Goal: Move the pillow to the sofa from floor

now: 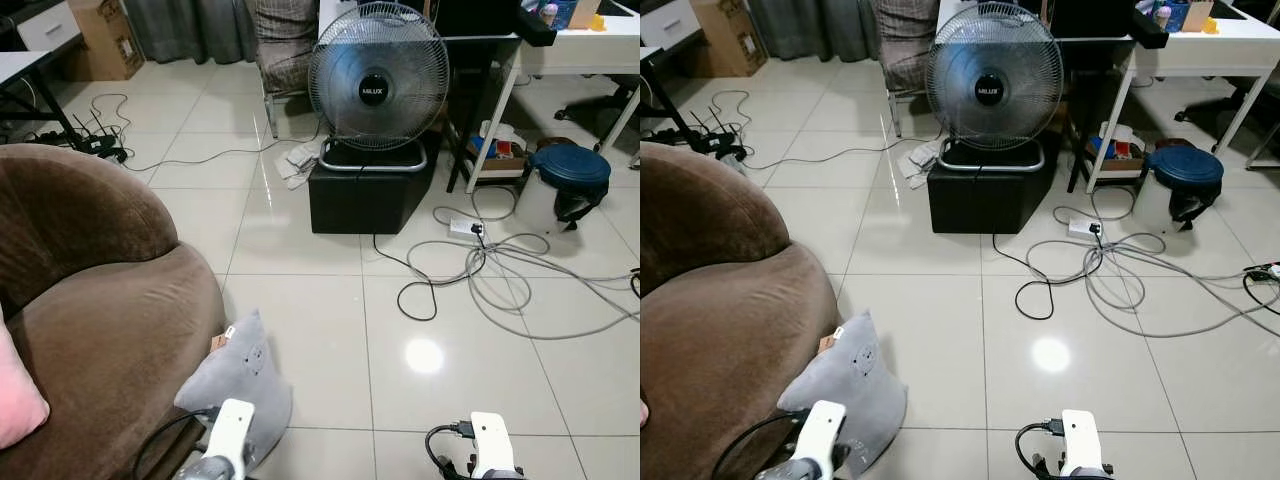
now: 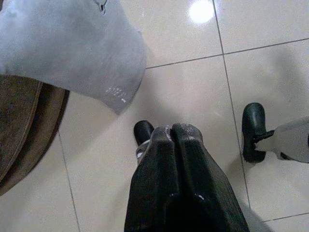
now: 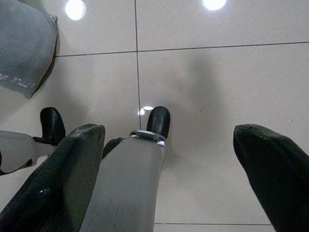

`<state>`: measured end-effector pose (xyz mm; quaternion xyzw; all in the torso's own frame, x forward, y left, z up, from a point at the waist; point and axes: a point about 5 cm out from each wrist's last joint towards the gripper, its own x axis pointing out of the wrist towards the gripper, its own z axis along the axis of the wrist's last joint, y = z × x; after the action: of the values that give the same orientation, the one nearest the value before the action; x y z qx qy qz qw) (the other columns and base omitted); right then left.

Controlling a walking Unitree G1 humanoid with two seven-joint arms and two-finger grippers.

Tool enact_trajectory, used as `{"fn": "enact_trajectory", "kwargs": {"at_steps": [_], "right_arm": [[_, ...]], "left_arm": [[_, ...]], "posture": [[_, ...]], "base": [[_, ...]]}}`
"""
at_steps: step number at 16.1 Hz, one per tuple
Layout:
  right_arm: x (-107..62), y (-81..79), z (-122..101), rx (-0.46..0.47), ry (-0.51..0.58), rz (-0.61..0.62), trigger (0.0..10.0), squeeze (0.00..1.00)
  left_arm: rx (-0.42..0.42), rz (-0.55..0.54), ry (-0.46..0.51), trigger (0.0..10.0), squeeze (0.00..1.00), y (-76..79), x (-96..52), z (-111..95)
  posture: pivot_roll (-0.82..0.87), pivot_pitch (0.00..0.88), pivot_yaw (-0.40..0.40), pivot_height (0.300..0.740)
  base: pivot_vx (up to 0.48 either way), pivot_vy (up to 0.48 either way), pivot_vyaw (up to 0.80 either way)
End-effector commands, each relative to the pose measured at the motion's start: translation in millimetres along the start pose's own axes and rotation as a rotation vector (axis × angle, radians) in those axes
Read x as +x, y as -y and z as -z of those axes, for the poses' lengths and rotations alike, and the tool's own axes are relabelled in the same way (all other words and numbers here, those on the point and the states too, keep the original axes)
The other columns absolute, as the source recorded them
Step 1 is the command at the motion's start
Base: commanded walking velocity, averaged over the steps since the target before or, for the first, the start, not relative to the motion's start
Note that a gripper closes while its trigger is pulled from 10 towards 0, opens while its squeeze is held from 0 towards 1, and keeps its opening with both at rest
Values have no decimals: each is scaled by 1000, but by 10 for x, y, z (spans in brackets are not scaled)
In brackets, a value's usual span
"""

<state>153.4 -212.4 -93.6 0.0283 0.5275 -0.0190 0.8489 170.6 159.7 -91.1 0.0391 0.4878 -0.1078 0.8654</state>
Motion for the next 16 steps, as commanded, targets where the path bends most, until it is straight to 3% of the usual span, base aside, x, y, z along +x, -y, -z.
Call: {"fn": "enact_trajectory", "kwargs": {"at_steps": [1,8,10,11,13,14,15,16], "right_arm": [[2,-9,11,9,-7,5,10000,0],[-1,8,1,-32,1,9,10000,0],[-7,18,-28,45,78,48,10000,0],[-9,-1,-53,68,117,21,10000,0],[-13,-16,-84,64,151,-8,10000,0],[-15,-35,-106,65,171,-34,10000,0],[-15,-40,-110,52,172,-41,10000,0],[36,-318,-527,22,224,-81,10000,0]], "left_arm": [[5,-4,-4,10000,0,17,8,-22],[-28,-19,-42,10000,0,80,18,-3],[-32,-72,-11,10000,0,-16,16,-85],[-61,-132,67,10000,0,-165,-3,-217],[-100,-212,122,10000,0,-352,-45,-296],[-98,-262,124,10000,0,-527,-91,-317],[-81,-255,116,10000,0,-535,-92,-318],[-32,-225,111,10000,0,-500,-82,-330]], "posture": [[48,0,49,740],[62,0,35,740],[62,0,35,740],[62,0,35,740],[82,0,28,740],[116,0,22,740],[116,0,22,740],[161,0,19,740]], "base": [[0,0,0],[0,0,0],[0,0,0],[0,0,0],[0,0,0],[0,0,0],[0,0,0],[0,0,0]]}}
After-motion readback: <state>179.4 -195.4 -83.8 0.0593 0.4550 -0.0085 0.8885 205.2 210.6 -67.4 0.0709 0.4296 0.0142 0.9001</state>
